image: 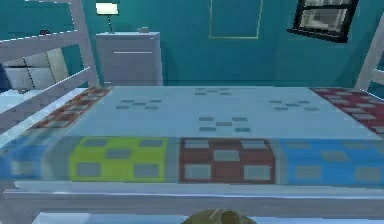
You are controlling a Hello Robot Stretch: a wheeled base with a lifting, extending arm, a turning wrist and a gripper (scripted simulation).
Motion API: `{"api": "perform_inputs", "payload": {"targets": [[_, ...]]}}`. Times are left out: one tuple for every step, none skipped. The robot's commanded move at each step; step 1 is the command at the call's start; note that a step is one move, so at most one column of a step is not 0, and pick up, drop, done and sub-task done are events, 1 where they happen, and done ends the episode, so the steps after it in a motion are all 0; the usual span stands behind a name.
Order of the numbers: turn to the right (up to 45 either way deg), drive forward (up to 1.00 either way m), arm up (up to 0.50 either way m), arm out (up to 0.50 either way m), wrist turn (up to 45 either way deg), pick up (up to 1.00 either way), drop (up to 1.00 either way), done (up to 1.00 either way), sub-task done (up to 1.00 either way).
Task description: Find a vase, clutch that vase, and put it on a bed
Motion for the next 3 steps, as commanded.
{"api": "perform_inputs", "payload": {"targets": [[-45.0, 0.00, 0.00, 0.00, 0.0, 0.00, 0.00, 0.00, 0.00], [-24.0, 0.00, 0.00, 0.00, 0.0, 0.00, 0.00, 0.00, 0.00], [0.0, 0.45, 0.00, 0.00, 0.0, 0.00, 0.00, 0.00, 0.00]]}}
